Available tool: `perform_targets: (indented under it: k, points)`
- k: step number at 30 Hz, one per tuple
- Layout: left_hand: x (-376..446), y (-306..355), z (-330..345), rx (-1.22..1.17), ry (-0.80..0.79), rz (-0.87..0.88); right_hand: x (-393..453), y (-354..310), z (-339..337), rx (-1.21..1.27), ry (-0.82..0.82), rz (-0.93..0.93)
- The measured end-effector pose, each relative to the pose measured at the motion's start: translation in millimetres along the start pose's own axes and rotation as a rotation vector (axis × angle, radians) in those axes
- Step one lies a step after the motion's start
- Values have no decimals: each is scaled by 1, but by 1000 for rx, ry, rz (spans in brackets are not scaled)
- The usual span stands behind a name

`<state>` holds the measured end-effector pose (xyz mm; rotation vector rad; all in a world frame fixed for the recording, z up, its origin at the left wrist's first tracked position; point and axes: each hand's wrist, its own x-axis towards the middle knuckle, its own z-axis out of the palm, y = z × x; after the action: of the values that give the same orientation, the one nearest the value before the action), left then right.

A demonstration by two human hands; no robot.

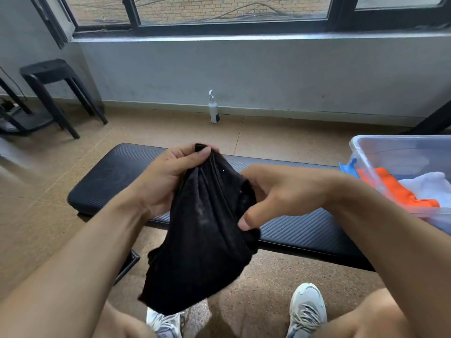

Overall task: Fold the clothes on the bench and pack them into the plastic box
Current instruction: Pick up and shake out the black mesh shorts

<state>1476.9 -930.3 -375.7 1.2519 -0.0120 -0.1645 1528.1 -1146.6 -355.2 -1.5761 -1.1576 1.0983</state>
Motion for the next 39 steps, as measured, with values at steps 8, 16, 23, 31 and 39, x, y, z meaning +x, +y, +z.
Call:
perform_targets:
  k: [8, 16, 23, 31, 39]
  points:
    - [24, -12, -21, 99, 438, 107, 5, 47, -32, 99, 458, 208]
    - [41, -24, -40, 520, 766, 239, 5, 89, -41, -200, 345, 532]
    - [46, -20, -53, 571, 894, 355, 4, 79, -38, -246, 97, 619]
    - [45, -14, -65, 575, 891, 460, -5, 69, -52, -57, 422, 625]
    - [43, -6, -41, 522, 750, 540, 2, 58, -81, -240, 1531, 269]
